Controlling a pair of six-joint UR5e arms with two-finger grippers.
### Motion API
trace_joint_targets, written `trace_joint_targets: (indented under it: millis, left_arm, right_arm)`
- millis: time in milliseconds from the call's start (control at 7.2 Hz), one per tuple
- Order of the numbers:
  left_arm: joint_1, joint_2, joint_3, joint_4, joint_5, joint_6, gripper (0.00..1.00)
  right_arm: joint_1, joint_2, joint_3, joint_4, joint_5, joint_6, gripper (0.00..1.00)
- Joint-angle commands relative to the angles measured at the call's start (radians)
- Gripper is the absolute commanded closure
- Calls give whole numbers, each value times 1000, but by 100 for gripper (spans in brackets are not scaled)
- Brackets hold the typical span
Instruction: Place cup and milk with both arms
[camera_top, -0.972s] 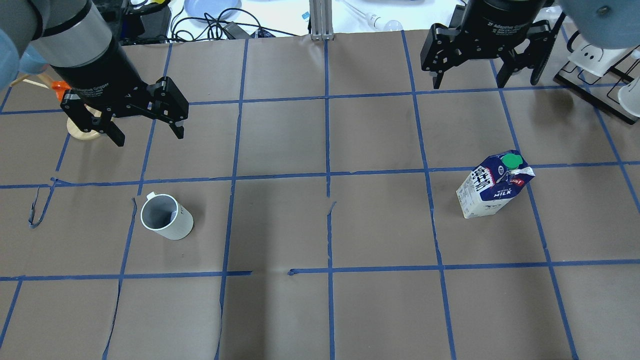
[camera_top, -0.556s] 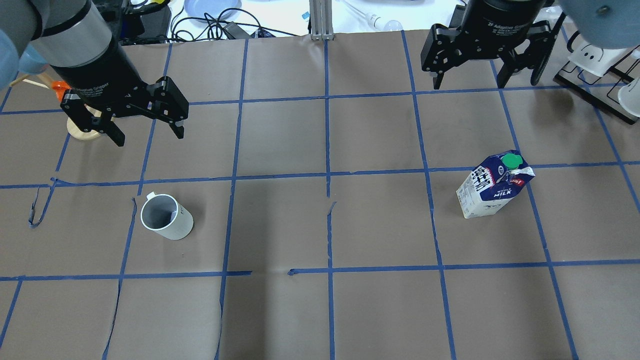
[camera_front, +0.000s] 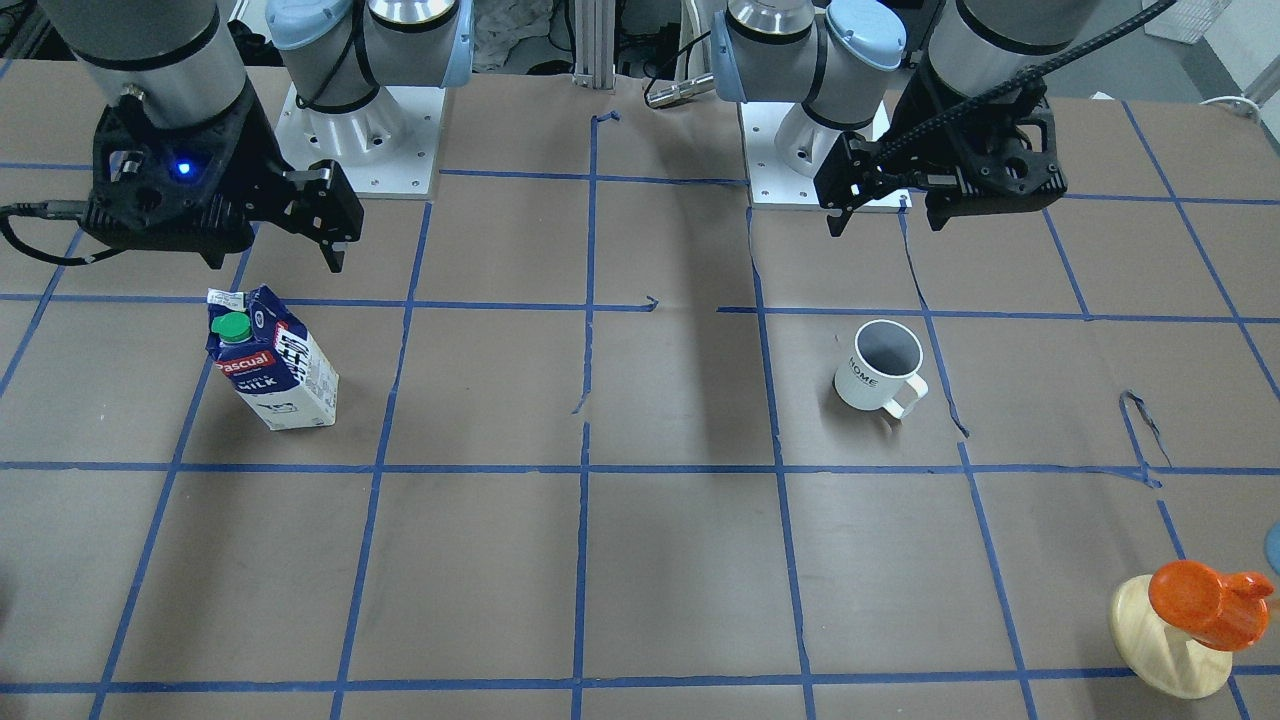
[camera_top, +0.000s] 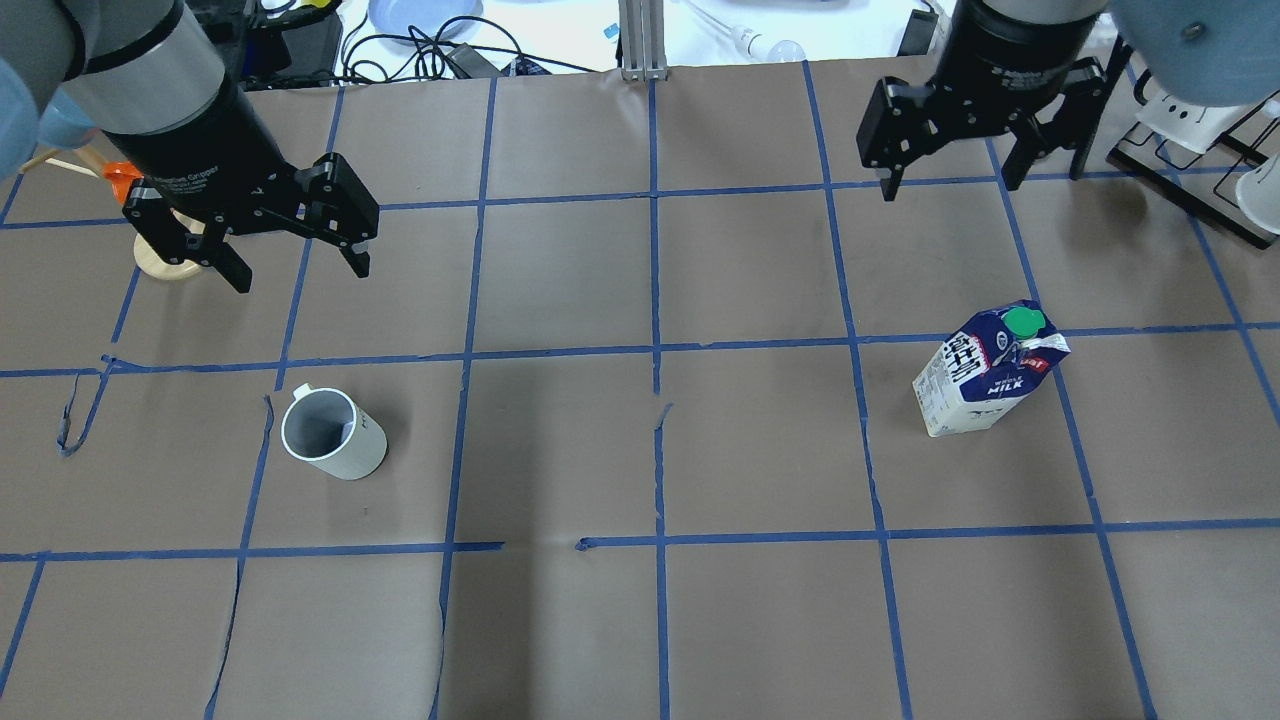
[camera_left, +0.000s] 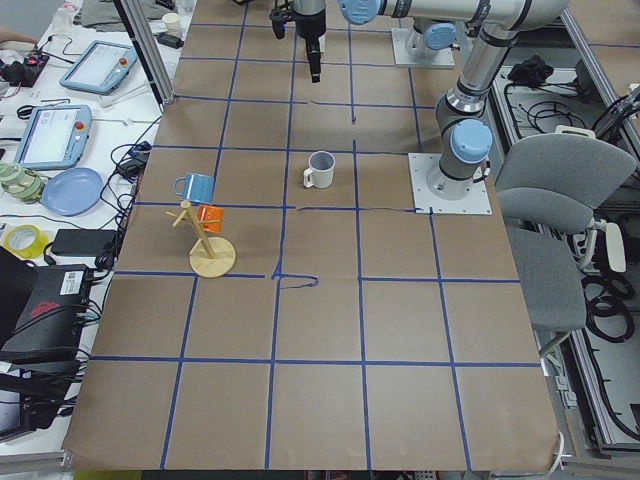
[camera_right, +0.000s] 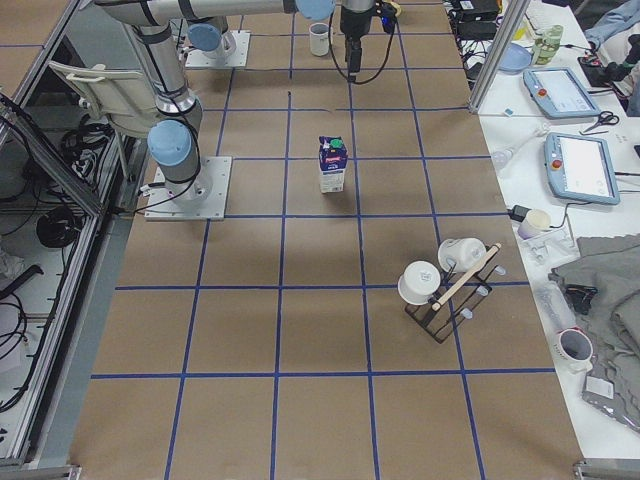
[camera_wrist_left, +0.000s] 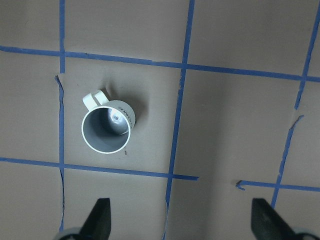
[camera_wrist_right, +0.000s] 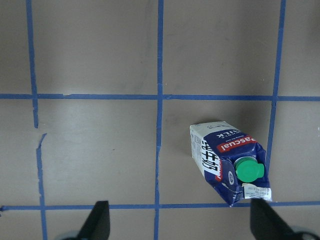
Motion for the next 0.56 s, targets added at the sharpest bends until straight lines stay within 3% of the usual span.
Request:
trace_joint_targets:
  millis: [0,278,417]
  left_arm:
    - [15,-8,-3,-3,-1,3,0]
    - [75,-14,-73,12,-1,-5,0]
    - [159,-25,-159,97,-6,1,0]
  right_arm:
    - [-110,1,150,-96,-8,-152,0]
    - [-183,1,302,-228,-39,-278,0]
    - [-212,-4,378,-284,-32,-283,0]
